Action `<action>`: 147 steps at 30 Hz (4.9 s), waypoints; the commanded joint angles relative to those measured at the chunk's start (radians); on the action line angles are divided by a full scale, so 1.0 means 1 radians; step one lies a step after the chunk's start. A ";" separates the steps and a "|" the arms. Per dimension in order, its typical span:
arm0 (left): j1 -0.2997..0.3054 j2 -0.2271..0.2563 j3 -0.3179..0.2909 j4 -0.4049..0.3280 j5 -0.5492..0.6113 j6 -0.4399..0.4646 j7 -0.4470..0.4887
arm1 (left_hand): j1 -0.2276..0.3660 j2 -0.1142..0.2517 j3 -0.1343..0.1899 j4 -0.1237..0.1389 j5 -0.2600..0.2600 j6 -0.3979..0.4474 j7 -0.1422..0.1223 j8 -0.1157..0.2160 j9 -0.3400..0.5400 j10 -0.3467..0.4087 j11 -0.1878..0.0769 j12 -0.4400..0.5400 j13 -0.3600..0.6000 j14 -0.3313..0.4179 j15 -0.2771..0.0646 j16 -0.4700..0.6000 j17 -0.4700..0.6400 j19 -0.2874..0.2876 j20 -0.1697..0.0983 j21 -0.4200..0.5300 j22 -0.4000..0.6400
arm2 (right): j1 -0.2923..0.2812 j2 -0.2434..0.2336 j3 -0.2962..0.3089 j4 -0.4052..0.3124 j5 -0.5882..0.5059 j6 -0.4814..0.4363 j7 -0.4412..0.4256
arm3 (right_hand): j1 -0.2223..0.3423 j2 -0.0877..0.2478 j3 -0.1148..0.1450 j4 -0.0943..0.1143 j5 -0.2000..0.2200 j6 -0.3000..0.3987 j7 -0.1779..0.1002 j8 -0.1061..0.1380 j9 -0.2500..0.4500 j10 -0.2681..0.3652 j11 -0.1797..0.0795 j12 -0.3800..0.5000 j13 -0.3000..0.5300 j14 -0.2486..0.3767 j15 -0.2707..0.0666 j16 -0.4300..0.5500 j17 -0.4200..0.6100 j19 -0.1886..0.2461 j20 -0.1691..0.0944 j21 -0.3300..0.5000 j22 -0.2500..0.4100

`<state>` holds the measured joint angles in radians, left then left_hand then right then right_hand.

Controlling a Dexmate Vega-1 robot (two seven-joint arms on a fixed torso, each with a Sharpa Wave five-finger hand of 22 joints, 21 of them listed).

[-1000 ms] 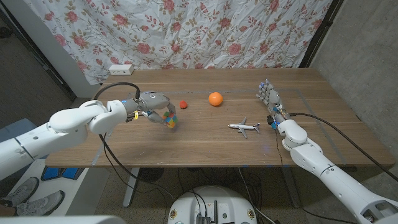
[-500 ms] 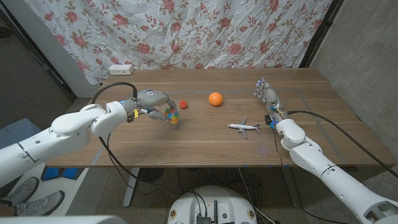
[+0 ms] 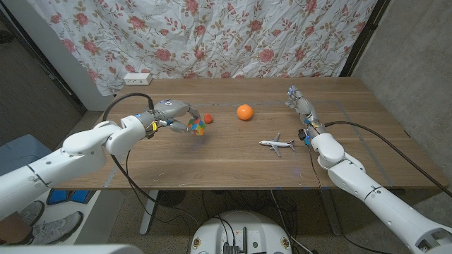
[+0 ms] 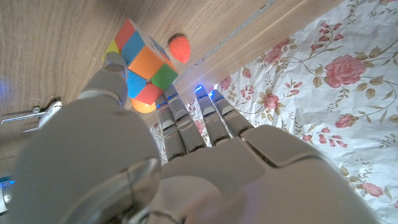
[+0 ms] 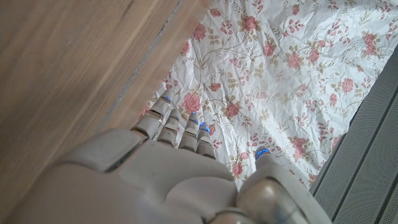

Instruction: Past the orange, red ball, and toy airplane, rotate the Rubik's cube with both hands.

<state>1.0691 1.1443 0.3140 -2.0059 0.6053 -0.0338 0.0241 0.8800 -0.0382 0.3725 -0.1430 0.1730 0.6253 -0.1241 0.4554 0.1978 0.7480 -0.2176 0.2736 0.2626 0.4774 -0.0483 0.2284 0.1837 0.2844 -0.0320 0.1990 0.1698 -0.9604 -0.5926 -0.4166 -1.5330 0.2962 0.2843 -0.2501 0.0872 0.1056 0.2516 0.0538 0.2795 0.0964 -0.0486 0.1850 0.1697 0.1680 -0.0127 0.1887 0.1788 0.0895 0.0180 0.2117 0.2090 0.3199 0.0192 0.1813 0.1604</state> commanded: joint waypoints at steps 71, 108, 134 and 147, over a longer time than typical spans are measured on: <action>-0.076 -0.437 0.154 0.048 -0.350 0.205 0.335 | -0.045 0.045 -0.024 -0.009 0.009 0.021 0.028 -0.021 -0.003 -0.023 0.000 -0.028 0.016 -0.012 -0.117 -0.018 0.000 -0.026 0.042 -0.008 0.005 | -0.015 -0.100 -0.101 -0.274 -0.589 -0.382 -0.231 | 0.001 -0.012 0.022 -0.017 -0.016 0.086 -0.058 0.012 0.004 0.008 0.012 -0.001 0.004 0.010 0.007 -0.002 0.004 -0.003 0.012 0.000 0.005; -0.169 -0.596 0.205 0.247 -0.572 0.039 0.368 | -0.058 0.051 -0.035 -0.013 0.010 0.016 0.030 -0.046 -0.003 -0.044 0.002 -0.044 0.015 -0.020 -0.117 -0.024 -0.001 -0.041 0.044 -0.009 0.005 | 0.008 -0.097 -0.230 -0.361 -0.911 -0.643 -0.258 | -0.010 -0.011 0.027 -0.016 -0.023 0.079 -0.096 -0.004 0.004 -0.015 0.014 -0.006 0.004 -0.006 0.026 -0.006 0.007 -0.018 0.024 0.000 0.006; -0.220 -0.637 0.250 0.310 -0.606 0.021 0.351 | -0.071 0.060 -0.039 -0.009 0.011 0.012 0.034 -0.056 -0.003 -0.051 0.003 -0.049 0.012 -0.022 -0.113 -0.025 0.000 -0.044 0.047 -0.008 0.005 | -0.001 -0.120 -0.244 -0.384 -0.963 -0.584 -0.240 | -0.024 -0.008 0.040 -0.015 -0.027 -0.032 -0.171 -0.015 0.004 -0.045 0.121 -0.003 0.002 -0.040 0.103 -0.005 0.014 -0.024 0.080 0.004 0.006; -0.235 -0.650 0.261 0.337 -0.611 0.005 0.352 | -0.077 0.069 -0.039 -0.007 0.011 0.014 0.036 -0.060 -0.002 -0.053 0.004 -0.050 0.011 -0.023 -0.110 -0.025 0.000 -0.044 0.048 -0.007 0.005 | 0.010 -0.117 -0.252 -0.380 -0.985 -0.564 -0.210 | -0.038 -0.007 0.039 -0.007 -0.027 -0.076 -0.171 -0.016 0.004 -0.033 0.166 0.003 0.001 -0.051 0.138 -0.003 0.022 -0.029 0.094 0.003 0.006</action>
<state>0.8496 0.5090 0.5630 -1.6958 0.0008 -0.0141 0.3738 0.8051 0.0262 0.3340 -0.1513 0.1741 0.6146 -0.1133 0.3897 0.1930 0.6996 -0.2087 0.2245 0.2739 0.4553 -0.0448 0.2013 0.1816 0.2396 0.0162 0.1911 0.1697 -0.9589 -0.7115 -0.6590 -1.9147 -0.6666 -0.2985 -0.4872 0.0554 0.0923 0.2903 0.0429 0.2552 0.0326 -0.2175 0.1734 0.1697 0.1357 0.1415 0.1851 0.1767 0.0395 0.1470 0.2033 0.2257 0.2885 0.1083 0.1813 0.1628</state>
